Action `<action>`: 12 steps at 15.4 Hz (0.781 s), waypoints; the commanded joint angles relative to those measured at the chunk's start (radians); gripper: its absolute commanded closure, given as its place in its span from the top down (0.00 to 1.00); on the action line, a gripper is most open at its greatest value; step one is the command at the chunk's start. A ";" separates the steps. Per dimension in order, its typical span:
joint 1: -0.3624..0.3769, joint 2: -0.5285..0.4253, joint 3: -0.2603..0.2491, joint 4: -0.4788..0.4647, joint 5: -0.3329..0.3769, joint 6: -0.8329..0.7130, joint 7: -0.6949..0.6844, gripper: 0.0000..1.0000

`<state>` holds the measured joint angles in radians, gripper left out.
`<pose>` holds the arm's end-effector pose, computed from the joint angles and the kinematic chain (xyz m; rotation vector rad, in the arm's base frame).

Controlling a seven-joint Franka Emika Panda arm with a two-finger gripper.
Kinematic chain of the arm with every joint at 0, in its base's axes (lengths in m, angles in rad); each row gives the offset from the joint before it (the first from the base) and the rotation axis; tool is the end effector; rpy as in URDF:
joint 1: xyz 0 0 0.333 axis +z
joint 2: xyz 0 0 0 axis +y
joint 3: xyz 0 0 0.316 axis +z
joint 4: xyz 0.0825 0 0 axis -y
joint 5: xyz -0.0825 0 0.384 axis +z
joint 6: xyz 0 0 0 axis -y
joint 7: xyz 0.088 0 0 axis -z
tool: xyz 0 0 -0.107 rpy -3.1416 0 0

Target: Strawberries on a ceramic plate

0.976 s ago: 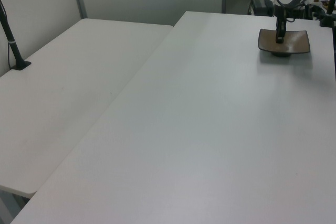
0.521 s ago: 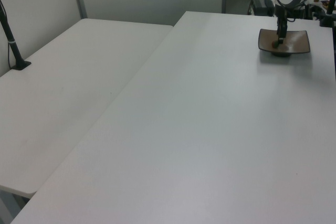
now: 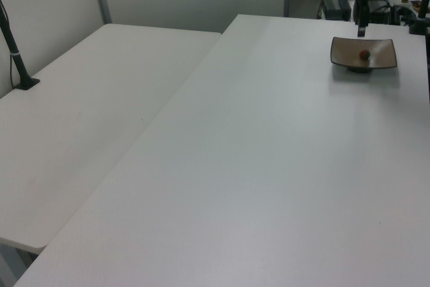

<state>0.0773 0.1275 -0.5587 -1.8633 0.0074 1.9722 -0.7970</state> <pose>0.5280 -0.2634 0.4571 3.0533 0.4871 -0.0549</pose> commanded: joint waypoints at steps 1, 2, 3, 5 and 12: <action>0.024 -0.089 0.045 0.064 0.029 -0.195 0.076 1.00; 0.022 -0.100 0.072 0.093 0.031 -0.247 0.123 1.00; 0.022 -0.104 0.098 0.127 0.031 -0.284 0.181 1.00; 0.024 -0.115 0.164 0.180 0.031 -0.337 0.304 1.00; 0.022 -0.157 0.359 0.240 0.049 -0.354 0.588 1.00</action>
<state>0.1017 -0.0095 -0.2598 -1.6358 0.0329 1.6404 -0.2860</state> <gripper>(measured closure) 0.000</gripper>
